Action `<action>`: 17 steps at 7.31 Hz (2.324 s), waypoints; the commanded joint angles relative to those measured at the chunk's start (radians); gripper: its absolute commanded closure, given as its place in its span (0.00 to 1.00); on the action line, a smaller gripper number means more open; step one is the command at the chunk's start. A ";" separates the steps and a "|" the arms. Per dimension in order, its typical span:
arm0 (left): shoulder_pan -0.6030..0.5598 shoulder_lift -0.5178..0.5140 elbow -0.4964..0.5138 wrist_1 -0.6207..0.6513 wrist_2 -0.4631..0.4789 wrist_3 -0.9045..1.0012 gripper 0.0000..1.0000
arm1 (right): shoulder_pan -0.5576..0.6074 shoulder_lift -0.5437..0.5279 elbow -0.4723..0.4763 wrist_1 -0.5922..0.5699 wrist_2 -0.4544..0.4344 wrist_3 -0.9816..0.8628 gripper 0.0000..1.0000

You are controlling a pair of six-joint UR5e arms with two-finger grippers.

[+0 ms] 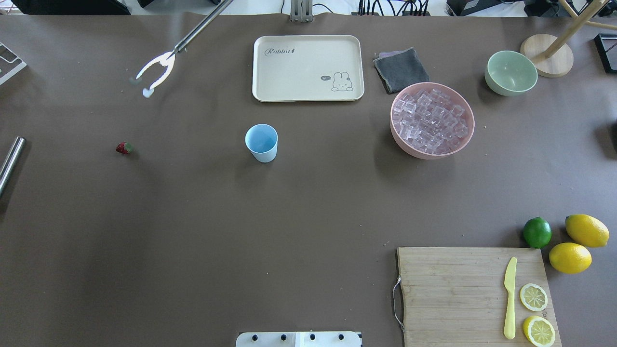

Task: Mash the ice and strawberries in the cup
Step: 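Move the right gripper toward the pink bowl of ice cubes, then lower the right gripper into the bowl and grasp an ice cube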

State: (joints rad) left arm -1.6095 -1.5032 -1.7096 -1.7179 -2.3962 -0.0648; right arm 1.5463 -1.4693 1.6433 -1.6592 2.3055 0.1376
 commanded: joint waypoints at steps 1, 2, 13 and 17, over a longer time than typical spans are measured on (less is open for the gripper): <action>-0.001 0.015 0.005 -0.043 0.000 0.005 0.01 | 0.000 0.000 0.004 -0.001 0.000 -0.001 0.00; -0.001 0.024 -0.004 -0.043 -0.003 0.003 0.01 | 0.000 0.000 0.006 -0.001 -0.003 -0.001 0.00; -0.012 0.077 -0.015 -0.051 -0.011 -0.006 0.01 | -0.473 0.073 0.243 0.143 -0.160 0.423 0.00; -0.015 0.072 -0.028 -0.051 -0.011 -0.009 0.01 | -0.696 0.190 0.270 0.145 -0.387 0.724 0.00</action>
State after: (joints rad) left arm -1.6230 -1.4274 -1.7354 -1.7697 -2.4080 -0.0723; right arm 0.9314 -1.3188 1.9148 -1.5138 1.9995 0.7770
